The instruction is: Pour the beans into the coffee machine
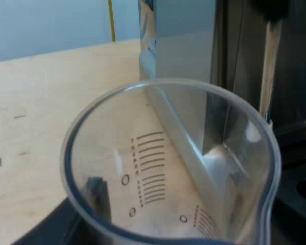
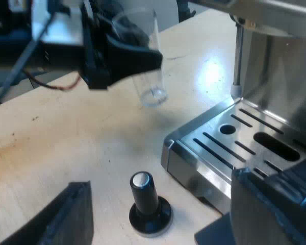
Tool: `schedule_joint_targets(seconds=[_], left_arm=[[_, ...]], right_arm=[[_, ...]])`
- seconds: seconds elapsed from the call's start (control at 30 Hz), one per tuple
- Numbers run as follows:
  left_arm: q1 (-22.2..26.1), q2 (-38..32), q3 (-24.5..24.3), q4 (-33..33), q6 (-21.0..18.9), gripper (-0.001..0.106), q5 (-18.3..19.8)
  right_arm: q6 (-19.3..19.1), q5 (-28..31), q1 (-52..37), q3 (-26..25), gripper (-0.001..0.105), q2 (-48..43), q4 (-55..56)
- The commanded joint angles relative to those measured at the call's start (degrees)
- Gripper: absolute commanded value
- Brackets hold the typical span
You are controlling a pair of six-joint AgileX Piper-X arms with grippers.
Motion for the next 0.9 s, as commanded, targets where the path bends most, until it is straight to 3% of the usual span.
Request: schedule_joint_targets(seconds=[0.03, 0.53, 0.77, 0.9], left_arm=[[0.04, 2.58, 0.03, -4.33, -0.58, 0.024, 1.05], [0.04, 14.24, 0.03, -11.64, -0.58, 0.024, 1.28], [0.04, 15.46, 0.03, -12.17, -0.58, 0.024, 1.28], [0.04, 15.46, 0.03, -12.17, -0.58, 0.036, 1.96]], right_arm=[[-0.59, -0.51, 0.05, -0.28, 0.059, 0.0, -1.14], [-0.59, -0.51, 0.05, -0.28, 0.059, 0.0, -1.14], [-0.59, -0.51, 0.05, -0.28, 0.059, 0.0, -1.14], [-0.59, -0.51, 0.05, -0.28, 0.059, 0.0, -1.14]])
